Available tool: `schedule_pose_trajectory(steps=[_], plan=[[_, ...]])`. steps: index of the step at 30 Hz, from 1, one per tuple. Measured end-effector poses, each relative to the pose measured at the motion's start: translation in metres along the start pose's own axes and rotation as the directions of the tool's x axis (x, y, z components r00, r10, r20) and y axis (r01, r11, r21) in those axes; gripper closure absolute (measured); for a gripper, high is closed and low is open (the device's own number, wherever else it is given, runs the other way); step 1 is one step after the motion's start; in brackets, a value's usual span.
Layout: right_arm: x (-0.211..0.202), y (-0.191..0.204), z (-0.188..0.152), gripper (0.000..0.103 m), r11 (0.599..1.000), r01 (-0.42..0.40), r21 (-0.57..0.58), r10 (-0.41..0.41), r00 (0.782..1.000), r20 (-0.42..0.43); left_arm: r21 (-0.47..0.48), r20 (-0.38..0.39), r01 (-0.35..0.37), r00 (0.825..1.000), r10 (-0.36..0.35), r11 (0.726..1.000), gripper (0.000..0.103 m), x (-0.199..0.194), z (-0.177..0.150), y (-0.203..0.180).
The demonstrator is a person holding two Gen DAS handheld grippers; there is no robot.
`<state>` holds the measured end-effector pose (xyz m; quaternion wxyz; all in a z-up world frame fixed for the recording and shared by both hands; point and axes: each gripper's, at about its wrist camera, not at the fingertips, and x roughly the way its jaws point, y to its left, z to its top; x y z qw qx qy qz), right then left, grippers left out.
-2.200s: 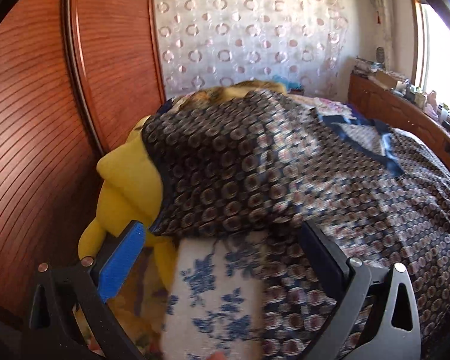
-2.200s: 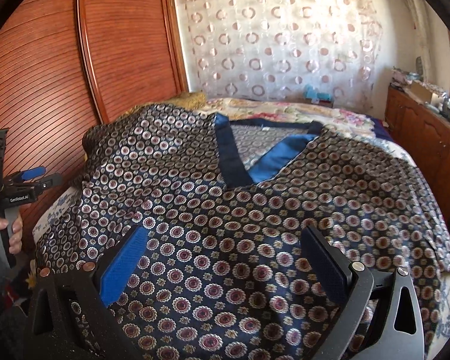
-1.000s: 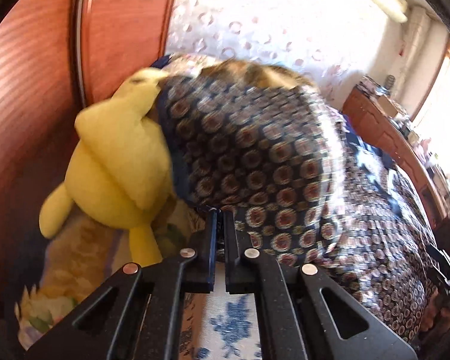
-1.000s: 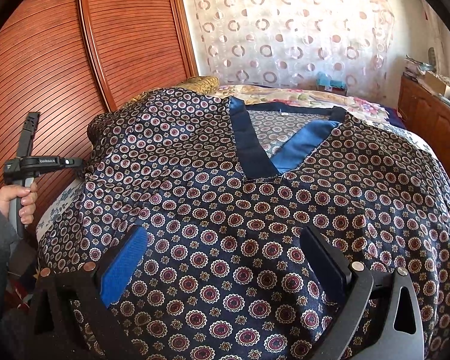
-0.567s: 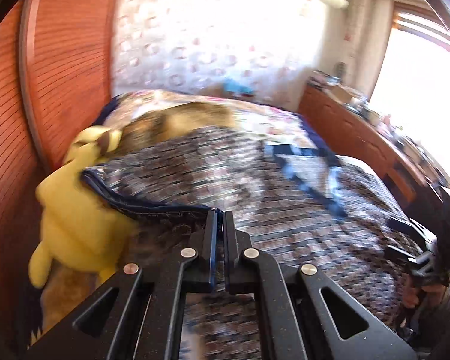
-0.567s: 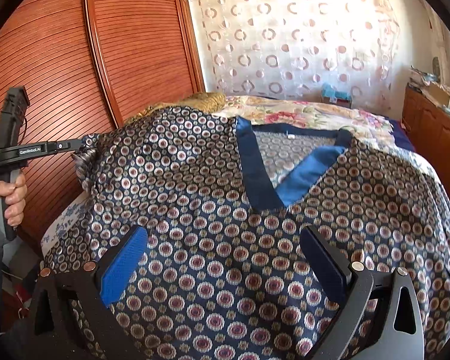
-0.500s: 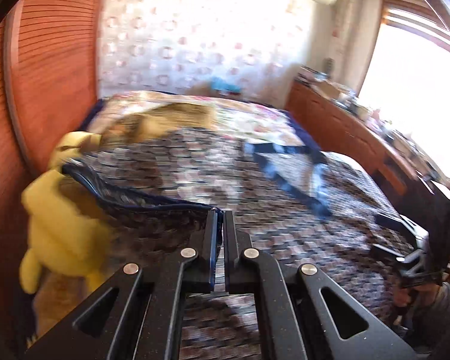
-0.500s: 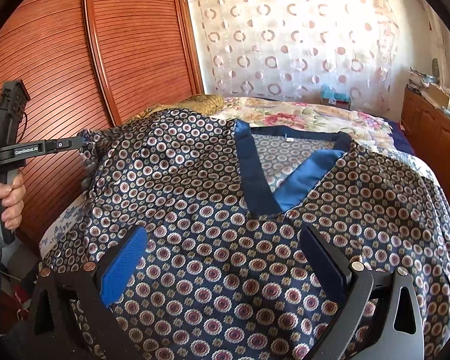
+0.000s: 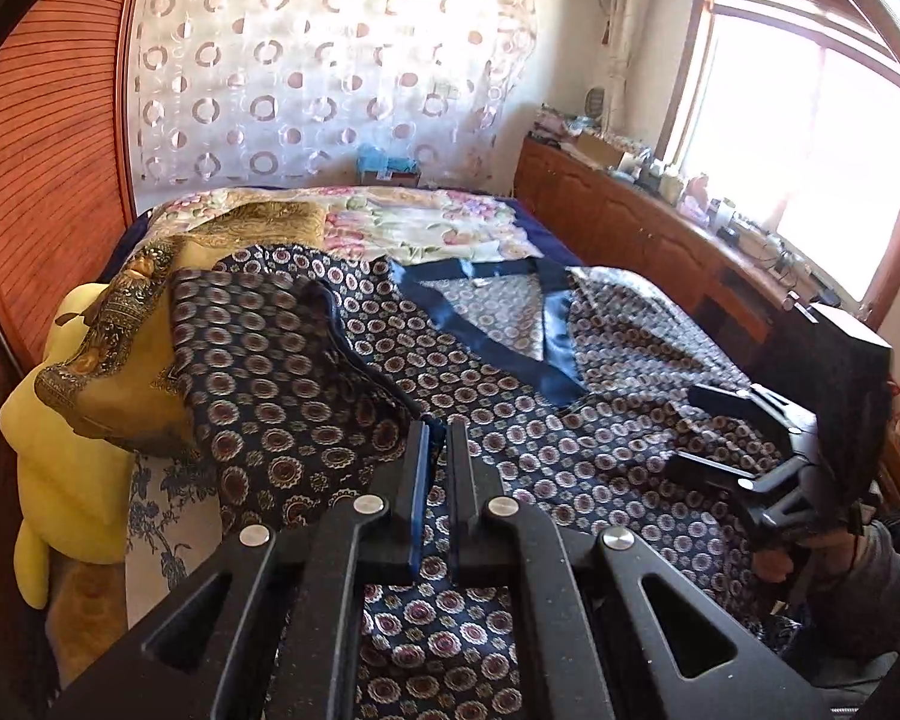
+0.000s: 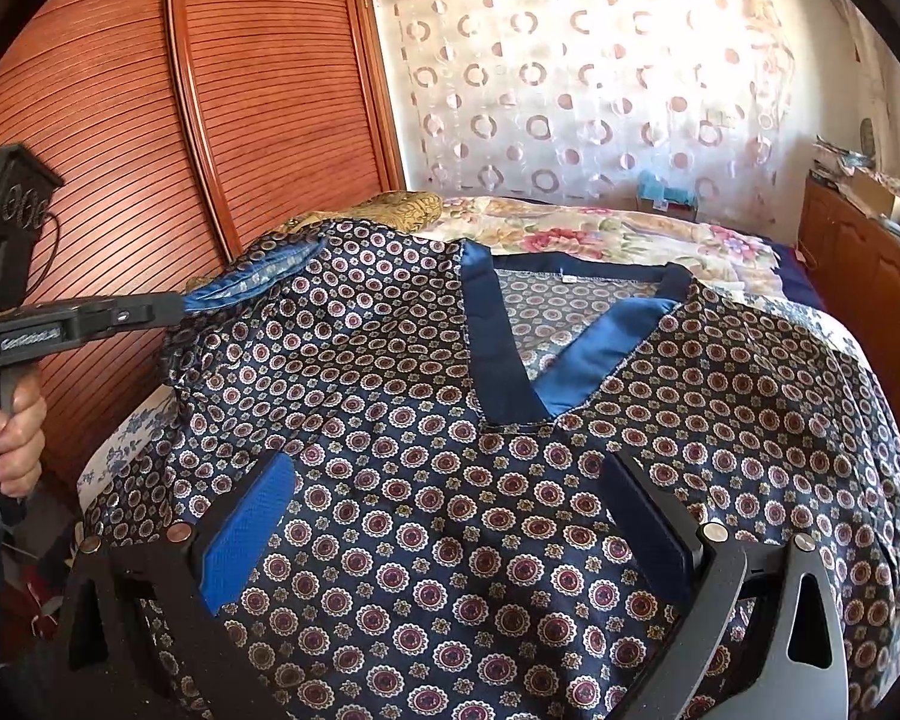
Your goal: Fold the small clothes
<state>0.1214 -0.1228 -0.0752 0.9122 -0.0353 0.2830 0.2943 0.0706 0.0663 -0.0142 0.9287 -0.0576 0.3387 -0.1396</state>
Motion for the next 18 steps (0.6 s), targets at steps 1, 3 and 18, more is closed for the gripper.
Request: schedule_pose_trajectory(steps=[1, 3, 18], plan=[[0.0, -0.001, 0.0, 0.002, 1.0, 0.003, -0.001, -0.003, 1.0, -0.001, -0.002, 0.011, -0.008, 1.0, 0.008, 1.0, 0.09, -0.004, -0.001, 0.001], [-0.001, -0.002, 0.002, 0.002, 1.0, 0.008, -0.004, -0.008, 1.0, -0.001, -0.006, 0.034, -0.029, 0.999, 0.029, 1.0, 0.074, -0.012, -0.003, 0.004], [0.023, 0.014, 0.029, 0.011, 0.993, 0.008, -0.115, -0.002, 0.999, 0.049, -0.088, -0.035, -0.154, 0.988, 0.151, 0.984, 0.025, 0.003, -0.041, 0.057]])
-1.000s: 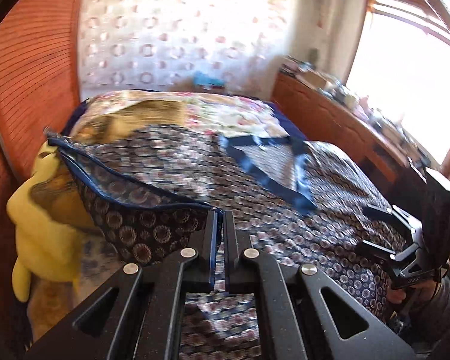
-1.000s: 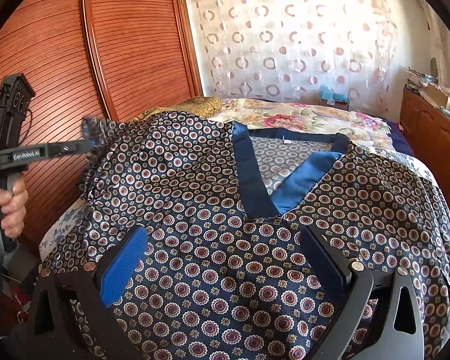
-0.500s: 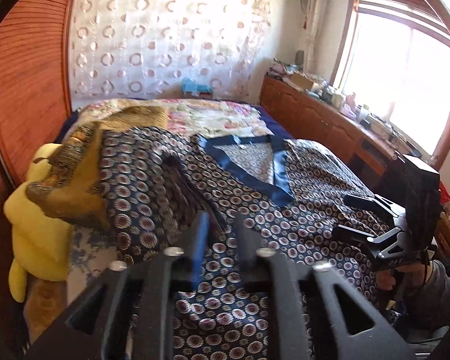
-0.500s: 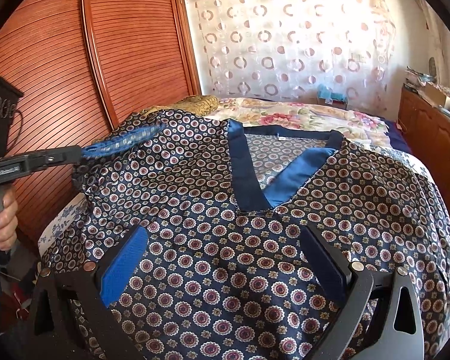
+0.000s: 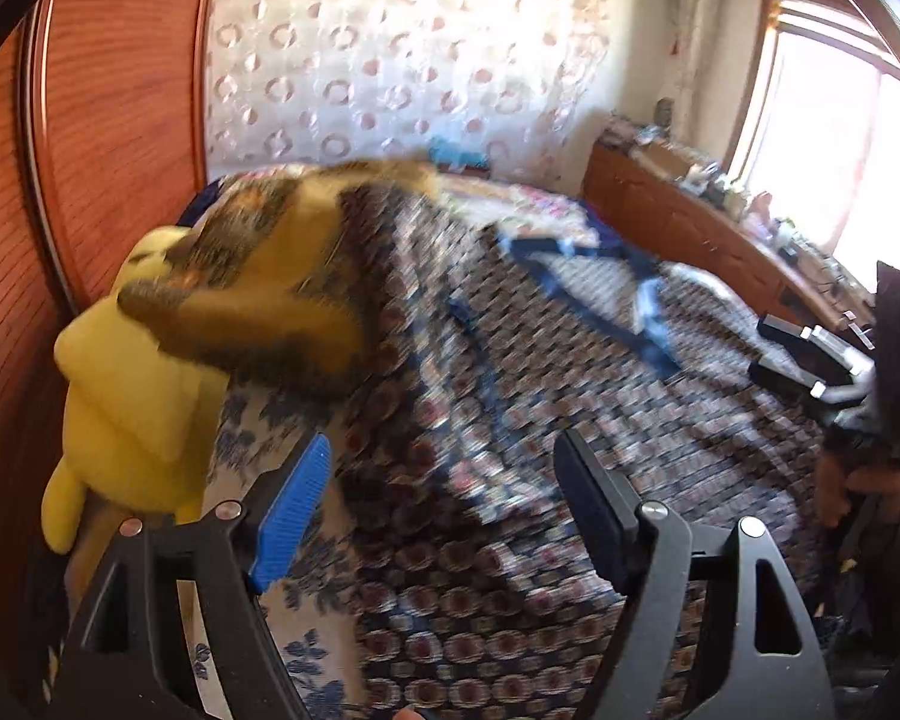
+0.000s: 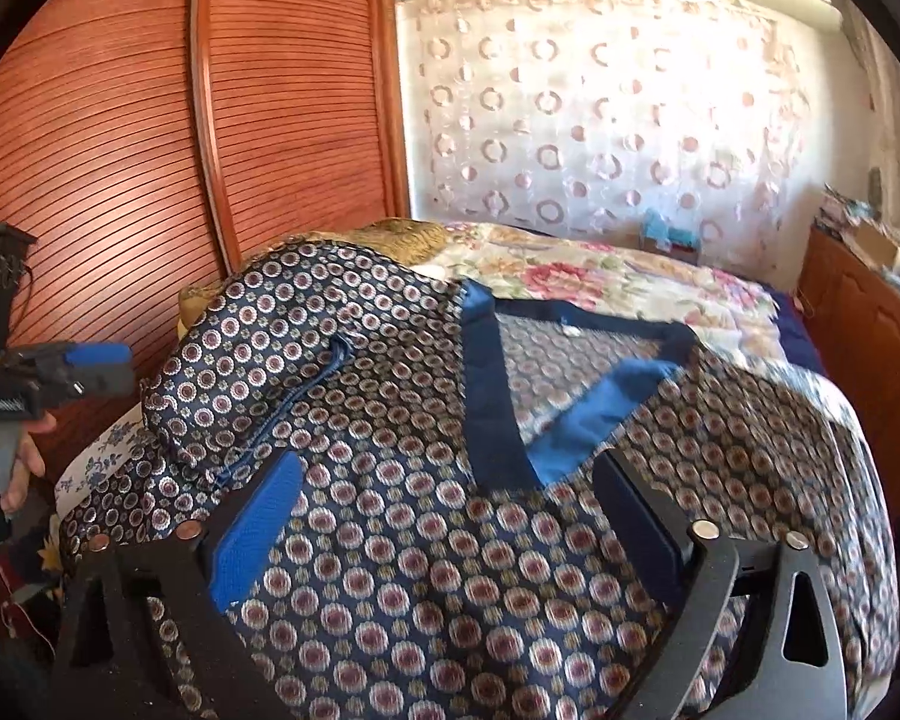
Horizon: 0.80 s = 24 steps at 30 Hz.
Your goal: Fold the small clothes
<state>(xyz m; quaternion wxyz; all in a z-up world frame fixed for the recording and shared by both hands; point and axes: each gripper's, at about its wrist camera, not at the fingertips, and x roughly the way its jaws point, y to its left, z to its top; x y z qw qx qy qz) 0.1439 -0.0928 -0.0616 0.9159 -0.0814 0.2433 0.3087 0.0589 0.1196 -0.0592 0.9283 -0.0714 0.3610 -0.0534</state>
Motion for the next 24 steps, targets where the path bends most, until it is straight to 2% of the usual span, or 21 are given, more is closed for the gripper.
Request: schedule_pose_trajectory(steps=[2, 5, 7, 9, 10, 12, 14, 19, 22, 24], plan=[[0.015, 0.001, 0.007, 0.017, 0.999, -0.035, -0.01, 0.035, 0.999, -0.013, -0.004, -0.027, -0.025, 0.999, 0.025, 1.0, 0.025, 0.01, -0.006, 0.006], [0.041, 0.006, 0.021, 0.034, 0.996, -0.085, -0.023, 0.084, 0.996, -0.038, -0.004, -0.06, -0.057, 0.997, 0.057, 0.998, 0.025, 0.024, -0.013, 0.014], [0.061, 0.007, 0.029, 0.041, 0.994, -0.102, -0.029, 0.1, 0.993, -0.064, -0.004, -0.076, -0.068, 0.995, 0.068, 0.998, 0.025, 0.03, -0.014, 0.018], [0.077, 0.009, 0.035, 0.053, 0.993, -0.113, -0.031, 0.11, 0.99, -0.084, -0.001, -0.105, -0.08, 0.991, 0.079, 0.997, 0.025, 0.039, -0.017, 0.019], [0.089, 0.012, 0.039, 0.055, 0.992, -0.121, -0.036, 0.118, 0.988, -0.095, -0.001, -0.116, -0.078, 0.99, 0.077, 0.997, 0.025, 0.043, -0.018, 0.019], [0.103, 0.017, 0.044, 0.056, 0.99, -0.133, -0.048, 0.128, 0.987, -0.1, 0.004, -0.14, -0.081, 0.987, 0.08, 0.997, 0.025, 0.05, -0.021, 0.02], [0.117, 0.02, 0.048, 0.056, 0.987, -0.149, -0.053, 0.141, 0.982, -0.127, 0.037, -0.131, -0.101, 0.986, 0.105, 0.994, 0.025, 0.052, -0.024, 0.016], [0.157, 0.027, 0.06, 0.056, 0.979, -0.203, -0.005, 0.199, 0.963, -0.184, 0.076, -0.135, -0.127, 0.981, 0.136, 0.989, 0.023, 0.056, -0.023, 0.011], [0.18, 0.03, 0.066, 0.056, 0.974, -0.228, 0.011, 0.225, 0.949, -0.221, 0.076, -0.136, -0.117, 0.983, 0.127, 0.99, 0.023, 0.056, -0.023, 0.012], [0.197, 0.035, 0.07, 0.056, 0.976, -0.218, 0.005, 0.213, 0.944, -0.251, 0.077, -0.137, -0.113, 0.983, 0.123, 0.991, 0.023, 0.055, -0.023, 0.011]])
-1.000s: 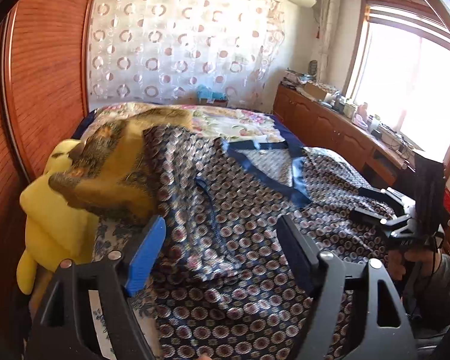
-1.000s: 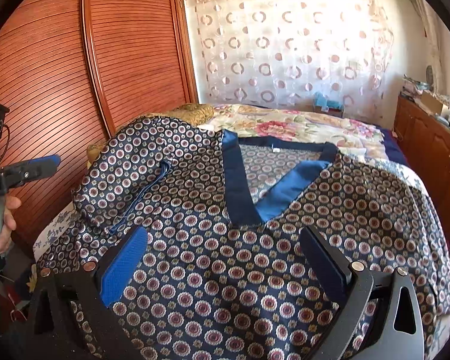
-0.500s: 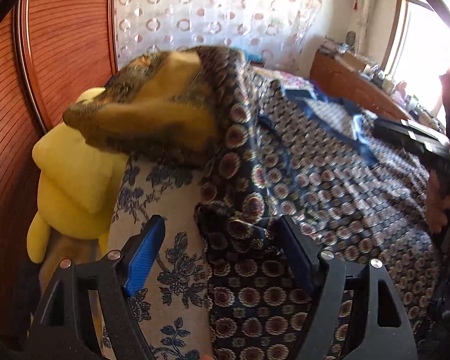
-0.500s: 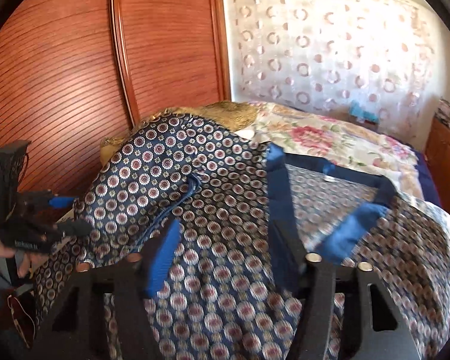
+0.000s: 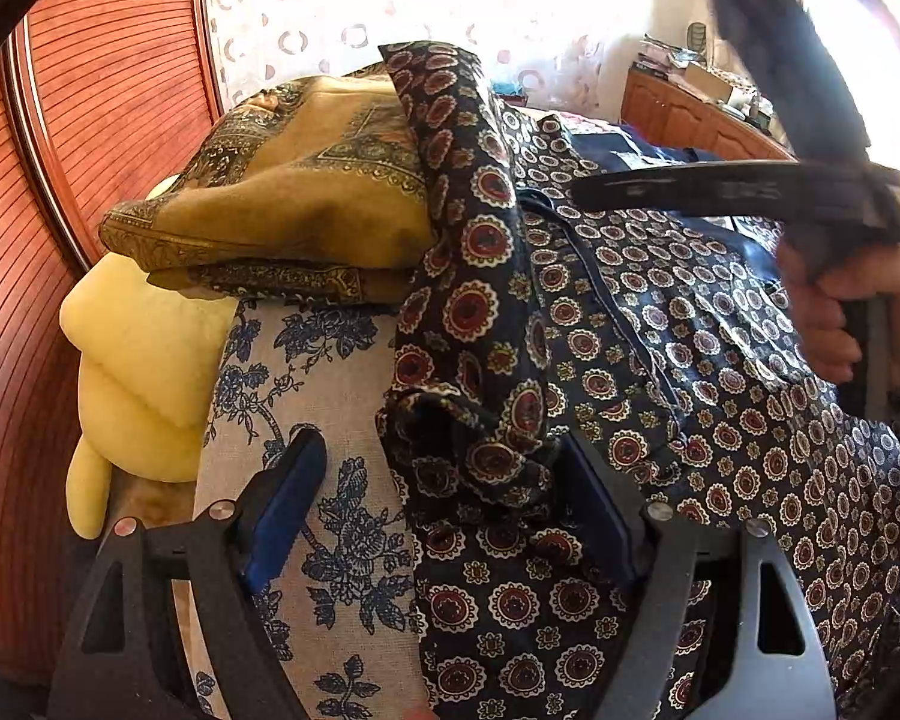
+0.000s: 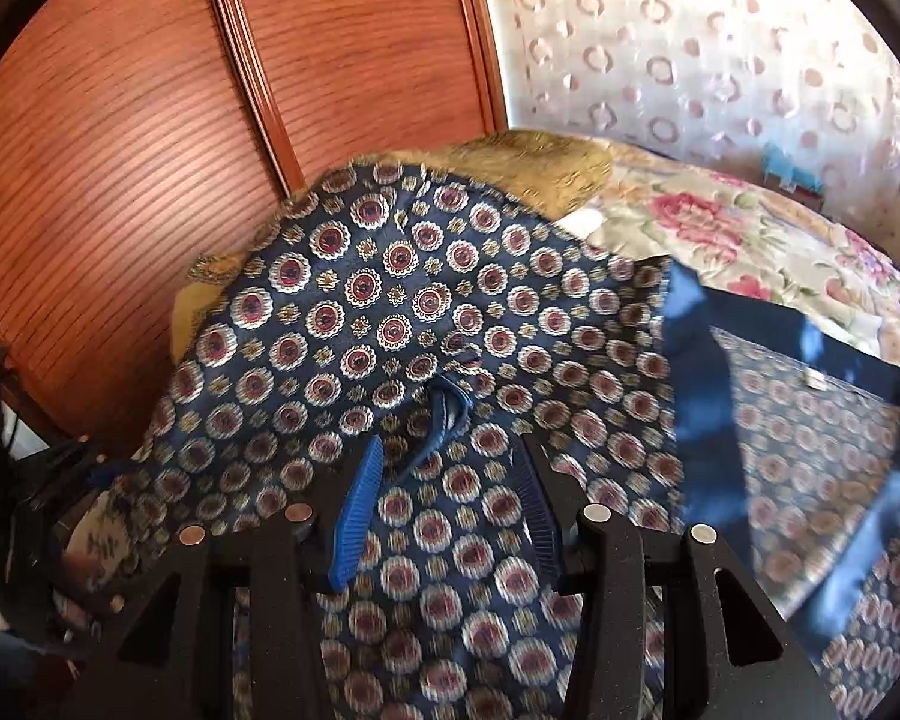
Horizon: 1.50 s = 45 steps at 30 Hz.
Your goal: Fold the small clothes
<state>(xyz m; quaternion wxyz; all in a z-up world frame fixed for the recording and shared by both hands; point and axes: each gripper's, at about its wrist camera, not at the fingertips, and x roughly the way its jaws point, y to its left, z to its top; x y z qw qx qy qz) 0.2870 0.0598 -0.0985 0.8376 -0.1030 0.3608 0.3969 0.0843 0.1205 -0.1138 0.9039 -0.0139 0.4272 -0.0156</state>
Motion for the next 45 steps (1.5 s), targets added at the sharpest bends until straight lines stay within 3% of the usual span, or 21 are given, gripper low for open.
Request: schedule_pose_trajectory(steps=[7, 9, 11, 14, 18, 19, 23, 29, 37, 43, 45], plan=[[0.046, 0.005, 0.02, 0.075, 0.998, 0.069, -0.007, -0.069, 0.997, -0.044, 0.001, -0.001, 0.003, 1.0, -0.003, 1.0, 0.023, 0.003, 0.002, 0.004], [0.051, 0.007, 0.023, 0.093, 0.998, 0.055, -0.011, -0.056, 0.997, -0.044, 0.003, -0.001, 0.005, 1.0, -0.005, 1.0, 0.023, 0.003, 0.002, 0.004], [0.048, 0.015, 0.023, 0.098, 0.998, 0.05, -0.05, -0.052, 0.998, -0.041, 0.005, -0.001, 0.006, 1.0, -0.006, 1.0, 0.023, 0.003, 0.002, 0.005], [0.041, 0.014, 0.021, 0.099, 0.996, 0.075, -0.038, -0.075, 0.997, -0.014, -0.006, 0.017, 0.011, 1.0, -0.011, 1.0, 0.023, -0.001, -0.001, 0.004], [0.032, 0.006, 0.019, 0.099, 0.994, 0.106, 0.024, -0.106, 0.994, 0.004, -0.006, 0.109, -0.012, 0.994, 0.012, 1.0, 0.024, -0.019, -0.001, 0.003], [0.029, 0.004, 0.019, 0.099, 0.994, 0.103, 0.036, -0.103, 0.995, 0.006, -0.006, 0.136, -0.026, 0.99, 0.026, 1.0, 0.024, -0.026, 0.001, 0.002], [0.006, 0.003, 0.014, 0.079, 0.993, 0.114, 0.018, -0.114, 0.993, 0.023, 0.004, 0.221, -0.028, 0.975, 0.027, 1.0, 0.024, -0.049, 0.008, -0.007], [-0.059, -0.012, -0.005, 0.06, 0.993, 0.116, 0.017, -0.117, 0.989, 0.091, 0.021, 0.241, 0.011, 0.97, -0.016, 1.0, 0.024, -0.062, 0.018, -0.029], [-0.154, -0.044, -0.06, 0.057, 0.978, 0.204, 0.054, -0.21, 0.965, 0.156, 0.078, 0.232, 0.039, 0.971, -0.056, 0.996, 0.024, -0.052, 0.031, -0.068], [-0.225, -0.056, -0.098, 0.057, 0.951, 0.294, 0.102, -0.309, 0.928, 0.207, 0.12, 0.215, 0.062, 0.973, -0.087, 0.991, 0.024, -0.04, 0.037, -0.096], [-0.239, -0.058, -0.11, 0.05, 0.941, 0.313, 0.133, -0.335, 0.917, 0.217, 0.132, 0.2, 0.068, 0.975, -0.094, 0.989, 0.024, -0.036, 0.036, -0.103]])
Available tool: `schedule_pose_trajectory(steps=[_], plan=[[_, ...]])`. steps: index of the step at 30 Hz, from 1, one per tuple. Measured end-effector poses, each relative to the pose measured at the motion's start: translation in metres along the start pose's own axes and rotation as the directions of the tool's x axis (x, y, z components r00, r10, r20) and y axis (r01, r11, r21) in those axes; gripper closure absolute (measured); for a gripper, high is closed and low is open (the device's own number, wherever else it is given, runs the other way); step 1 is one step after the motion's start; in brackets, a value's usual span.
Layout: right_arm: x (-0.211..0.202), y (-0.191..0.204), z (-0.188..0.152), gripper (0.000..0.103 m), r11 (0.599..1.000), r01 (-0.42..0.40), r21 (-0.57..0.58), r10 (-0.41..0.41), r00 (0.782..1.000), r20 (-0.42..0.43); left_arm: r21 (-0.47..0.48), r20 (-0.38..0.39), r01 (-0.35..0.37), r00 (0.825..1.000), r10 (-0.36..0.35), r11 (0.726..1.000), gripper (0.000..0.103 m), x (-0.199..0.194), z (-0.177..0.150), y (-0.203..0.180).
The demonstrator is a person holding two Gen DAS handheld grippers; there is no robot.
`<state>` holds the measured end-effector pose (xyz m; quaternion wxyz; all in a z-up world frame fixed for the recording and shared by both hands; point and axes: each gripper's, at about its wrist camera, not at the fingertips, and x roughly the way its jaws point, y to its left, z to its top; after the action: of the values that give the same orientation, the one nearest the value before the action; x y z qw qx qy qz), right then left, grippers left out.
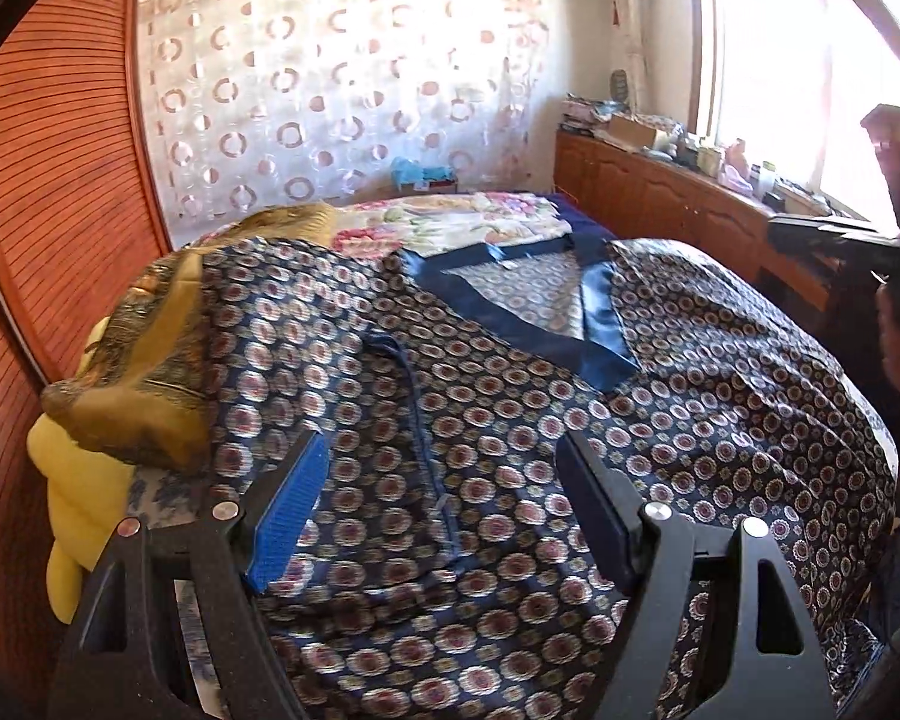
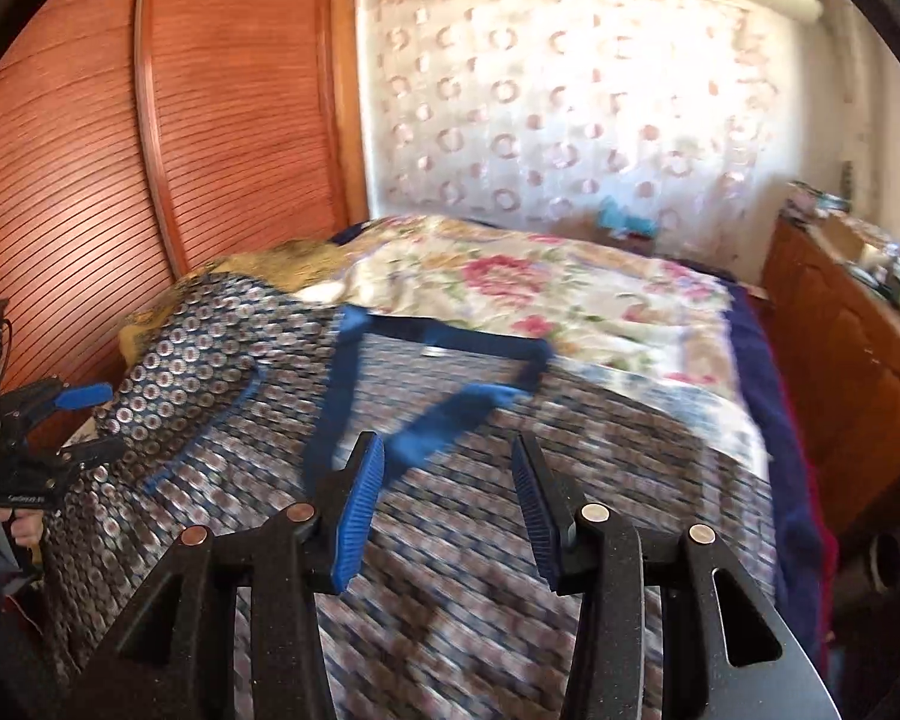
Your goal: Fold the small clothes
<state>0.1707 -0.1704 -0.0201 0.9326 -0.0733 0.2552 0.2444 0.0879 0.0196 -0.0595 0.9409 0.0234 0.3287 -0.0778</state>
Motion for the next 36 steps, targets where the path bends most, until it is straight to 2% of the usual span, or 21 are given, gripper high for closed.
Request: schedule_pose_trajectory(steps=[1, 2, 3, 7, 12, 16, 19, 26, 27, 31, 34, 35, 36], plan=[[-0.011, -0.007, -0.005, 0.045, 1.0, 0.014, 0.018, -0.014, 1.0, 0.01, 0.009, -0.012, 0.006, 1.0, -0.006, 1.0, 0.024, 0.004, -0.001, -0.004], [-0.021, -0.015, -0.014, 0.035, 0.998, 0.034, 0.047, -0.036, 0.999, 0.023, 0.017, -0.023, 0.011, 1.0, -0.01, 1.0, 0.024, 0.007, -0.002, -0.007], [-0.028, -0.021, -0.021, 0.032, 0.997, 0.047, 0.067, -0.049, 0.998, 0.029, 0.024, -0.033, 0.014, 0.999, -0.013, 1.0, 0.024, 0.01, -0.003, -0.01], [-0.045, -0.047, -0.055, 0.032, 0.981, 0.14, 0.134, -0.137, 0.99, -0.029, 0.058, -0.095, 0.026, 0.995, -0.021, 0.998, 0.024, 0.028, -0.008, -0.022], [-0.036, -0.071, -0.093, 0.032, 0.953, 0.23, 0.195, -0.205, 0.968, -0.141, 0.071, -0.181, 0.045, 0.983, -0.031, 0.996, 0.024, 0.051, -0.012, -0.032], [-0.03, -0.08, -0.112, 0.032, 0.935, 0.249, 0.252, -0.202, 0.959, -0.196, 0.073, -0.232, 0.052, 0.972, -0.034, 0.996, 0.024, 0.063, -0.016, -0.035], [-0.028, -0.081, -0.118, 0.032, 0.926, 0.248, 0.287, -0.189, 0.958, -0.217, 0.063, -0.242, 0.064, 0.969, -0.047, 0.996, 0.023, 0.065, -0.016, -0.035], [-0.046, -0.096, -0.131, 0.033, 0.912, 0.229, 0.339, -0.14, 0.953, -0.268, 0.069, -0.25, 0.08, 0.966, -0.06, 0.994, 0.013, 0.071, -0.017, -0.038], [-0.047, -0.097, -0.133, 0.037, 0.911, 0.221, 0.348, -0.127, 0.954, -0.273, 0.07, -0.252, 0.082, 0.966, -0.062, 0.994, 0.011, 0.073, -0.016, -0.038], [-0.06, -0.113, -0.131, 0.044, 0.905, 0.179, 0.387, -0.076, 0.961, -0.266, 0.073, -0.254, 0.085, 0.965, -0.064, 0.994, 0.01, 0.072, -0.016, -0.037], [-0.062, -0.117, -0.129, 0.062, 0.908, 0.145, 0.392, -0.046, 0.967, -0.25, 0.074, -0.255, 0.087, 0.965, -0.066, 0.993, 0.01, 0.072, -0.017, -0.037], [-0.059, -0.122, -0.131, 0.071, 0.912, 0.143, 0.386, -0.046, 0.968, -0.248, 0.075, -0.254, 0.086, 0.965, -0.065, 0.993, 0.01, 0.072, -0.017, -0.037], [-0.061, -0.122, -0.131, 0.076, 0.916, 0.155, 0.369, -0.062, 0.966, -0.252, 0.073, -0.255, 0.088, 0.965, -0.067, 0.993, 0.009, 0.072, -0.017, -0.037]])
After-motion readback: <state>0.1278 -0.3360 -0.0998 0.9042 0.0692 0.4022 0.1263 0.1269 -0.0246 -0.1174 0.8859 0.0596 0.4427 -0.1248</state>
